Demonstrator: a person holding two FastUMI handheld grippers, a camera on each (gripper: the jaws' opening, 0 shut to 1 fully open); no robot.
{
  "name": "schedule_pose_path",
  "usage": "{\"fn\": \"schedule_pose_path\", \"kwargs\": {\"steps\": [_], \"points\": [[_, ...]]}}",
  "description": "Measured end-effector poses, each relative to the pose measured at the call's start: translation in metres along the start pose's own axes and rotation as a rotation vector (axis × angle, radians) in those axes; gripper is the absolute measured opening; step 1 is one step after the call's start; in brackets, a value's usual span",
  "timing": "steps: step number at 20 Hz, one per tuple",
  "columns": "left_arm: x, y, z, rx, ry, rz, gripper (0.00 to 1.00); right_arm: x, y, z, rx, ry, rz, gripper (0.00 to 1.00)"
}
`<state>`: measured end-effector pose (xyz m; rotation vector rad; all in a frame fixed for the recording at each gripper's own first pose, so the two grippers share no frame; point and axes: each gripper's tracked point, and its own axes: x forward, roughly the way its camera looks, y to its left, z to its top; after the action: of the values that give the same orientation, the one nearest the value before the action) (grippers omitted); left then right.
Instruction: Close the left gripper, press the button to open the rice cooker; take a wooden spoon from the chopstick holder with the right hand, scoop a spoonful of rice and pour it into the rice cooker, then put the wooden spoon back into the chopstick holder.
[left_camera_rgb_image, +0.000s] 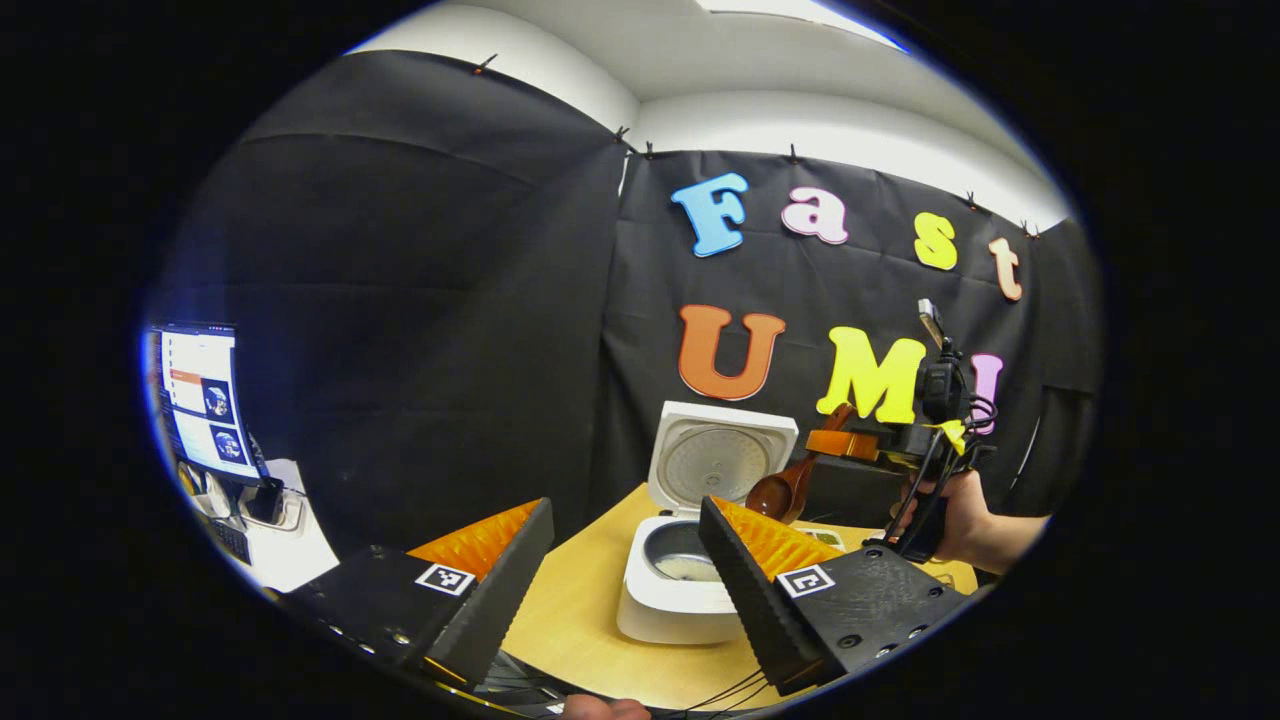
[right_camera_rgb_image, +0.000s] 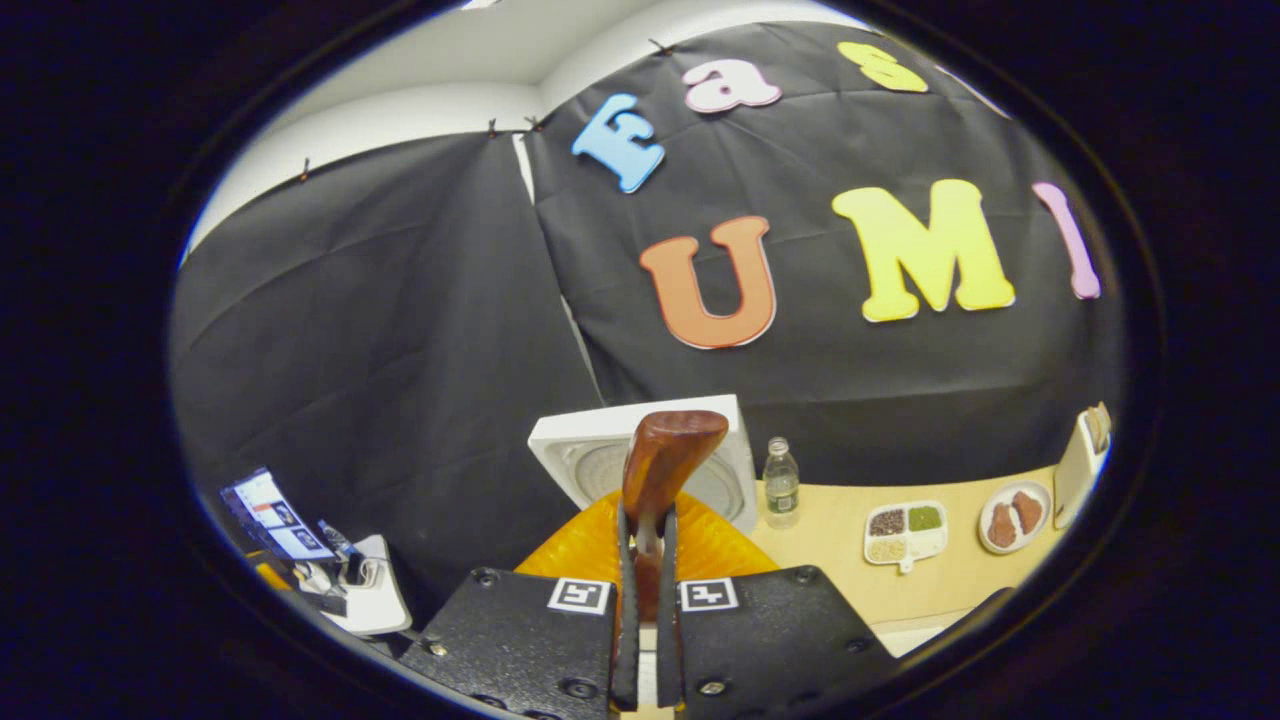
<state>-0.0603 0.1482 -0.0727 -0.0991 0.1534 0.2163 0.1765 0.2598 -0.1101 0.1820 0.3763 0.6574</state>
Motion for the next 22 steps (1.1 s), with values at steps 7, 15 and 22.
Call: {"fn": "schedule_pose_path", "kwargs": {"steps": [7, 15, 22], "points": [[0.009, -0.056, -0.009, 0.027, 0.022, -0.175, 0.94, -0.105, -0.085, 0.027, 0.169, -0.107, -0.172, 0.12], [0.018, -0.119, -0.016, 0.044, 0.031, -0.321, 0.94, -0.214, -0.186, 0.023, 0.238, -0.189, -0.413, 0.12], [0.025, -0.16, -0.03, 0.052, 0.064, -0.373, 0.94, -0.282, -0.274, -0.008, 0.23, -0.183, -0.62, 0.12]]}}
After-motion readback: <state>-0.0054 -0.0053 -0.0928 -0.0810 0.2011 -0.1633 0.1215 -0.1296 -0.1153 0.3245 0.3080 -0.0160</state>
